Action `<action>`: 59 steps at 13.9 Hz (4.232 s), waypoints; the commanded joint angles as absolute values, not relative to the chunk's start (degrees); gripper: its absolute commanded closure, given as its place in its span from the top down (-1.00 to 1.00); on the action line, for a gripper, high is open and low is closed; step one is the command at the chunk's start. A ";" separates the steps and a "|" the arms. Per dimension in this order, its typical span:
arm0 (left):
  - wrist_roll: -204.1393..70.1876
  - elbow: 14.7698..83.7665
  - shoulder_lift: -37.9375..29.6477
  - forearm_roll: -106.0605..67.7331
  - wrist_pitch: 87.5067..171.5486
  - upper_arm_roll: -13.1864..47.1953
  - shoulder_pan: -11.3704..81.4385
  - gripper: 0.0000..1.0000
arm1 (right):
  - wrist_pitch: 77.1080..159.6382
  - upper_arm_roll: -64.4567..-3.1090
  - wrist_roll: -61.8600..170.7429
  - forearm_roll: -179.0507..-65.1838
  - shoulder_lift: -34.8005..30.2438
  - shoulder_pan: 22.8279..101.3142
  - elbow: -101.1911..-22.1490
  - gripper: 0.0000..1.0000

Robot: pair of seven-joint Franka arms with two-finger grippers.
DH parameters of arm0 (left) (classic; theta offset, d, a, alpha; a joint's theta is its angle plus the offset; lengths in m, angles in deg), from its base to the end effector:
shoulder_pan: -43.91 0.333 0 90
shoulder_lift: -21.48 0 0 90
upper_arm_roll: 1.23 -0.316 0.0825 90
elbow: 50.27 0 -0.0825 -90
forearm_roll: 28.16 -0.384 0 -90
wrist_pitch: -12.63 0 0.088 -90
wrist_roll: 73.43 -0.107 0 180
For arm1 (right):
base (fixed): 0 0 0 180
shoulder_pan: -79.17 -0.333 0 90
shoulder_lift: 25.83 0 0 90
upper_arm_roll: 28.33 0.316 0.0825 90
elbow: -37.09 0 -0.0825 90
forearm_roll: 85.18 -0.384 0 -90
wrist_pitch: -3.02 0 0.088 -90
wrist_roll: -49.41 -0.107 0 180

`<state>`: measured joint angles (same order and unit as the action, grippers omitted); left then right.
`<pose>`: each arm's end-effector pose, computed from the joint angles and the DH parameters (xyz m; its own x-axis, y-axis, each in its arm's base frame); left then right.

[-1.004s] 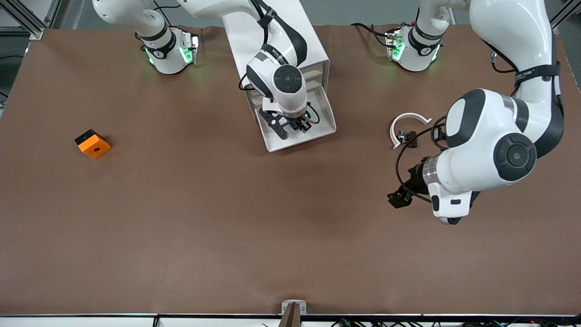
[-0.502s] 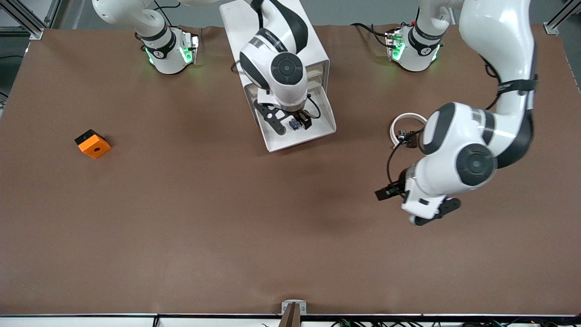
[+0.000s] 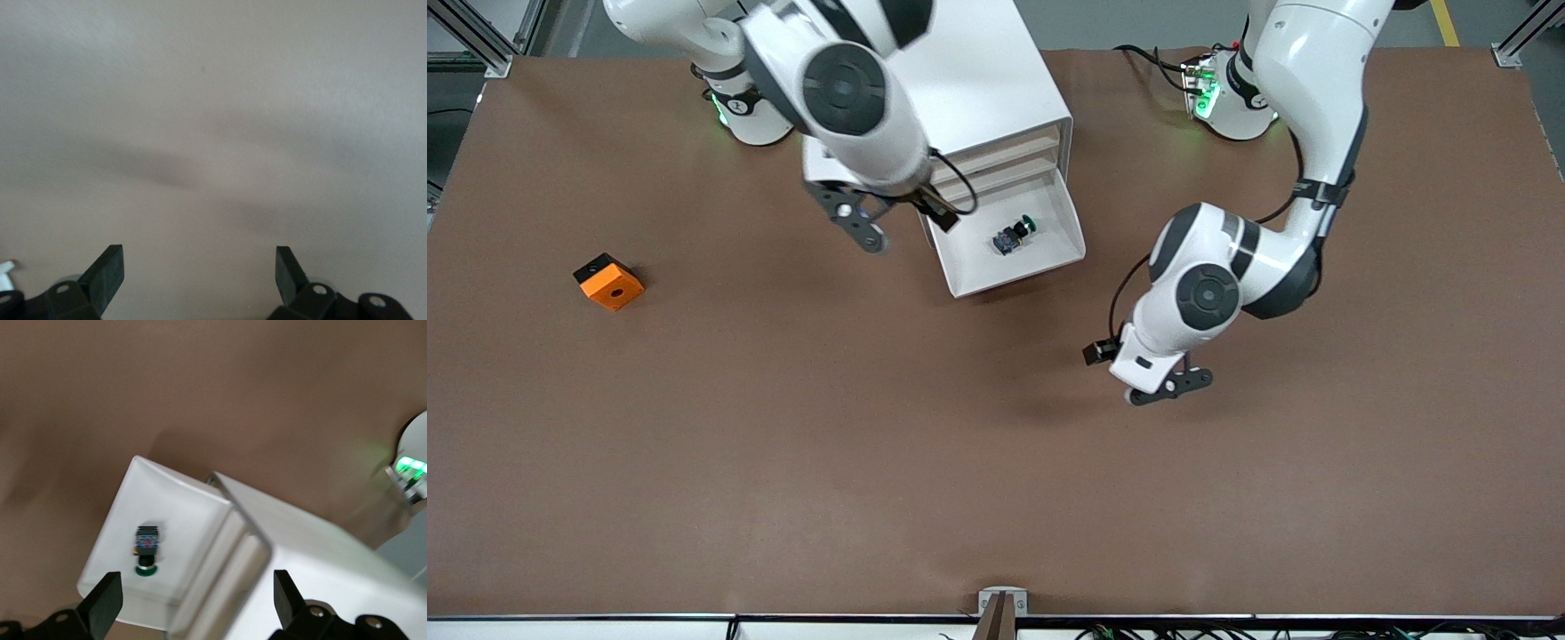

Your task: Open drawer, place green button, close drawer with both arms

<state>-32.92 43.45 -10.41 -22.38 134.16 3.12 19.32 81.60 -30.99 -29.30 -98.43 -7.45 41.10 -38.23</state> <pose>0.5937 -0.3266 0.2895 0.9563 0.2593 -0.1354 0.2673 -0.9626 0.0444 0.4894 0.3878 0.5412 0.6941 -0.6711 -0.2604 -0.6381 -0.7411 0.2090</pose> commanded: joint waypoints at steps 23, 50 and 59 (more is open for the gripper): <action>-18.41 47.55 -15.09 -10.84 130.15 10.98 3.48 1.00 | 88.01 -29.65 47.30 -85.10 -26.01 78.11 -49.93 1.00; -18.93 35.95 -5.96 -31.14 126.01 11.42 26.41 1.00 | 88.27 -30.00 47.30 -84.92 -25.74 78.38 -47.90 1.00; -39.28 34.29 9.07 -30.18 111.19 11.69 43.18 1.00 | 88.45 -30.00 47.30 -84.92 -25.74 78.38 -47.90 1.00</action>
<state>-32.77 34.02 3.85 -30.20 116.70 11.09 39.68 88.59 -30.31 46.90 -86.04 -25.50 78.06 -48.30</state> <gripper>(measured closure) 0.000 0.000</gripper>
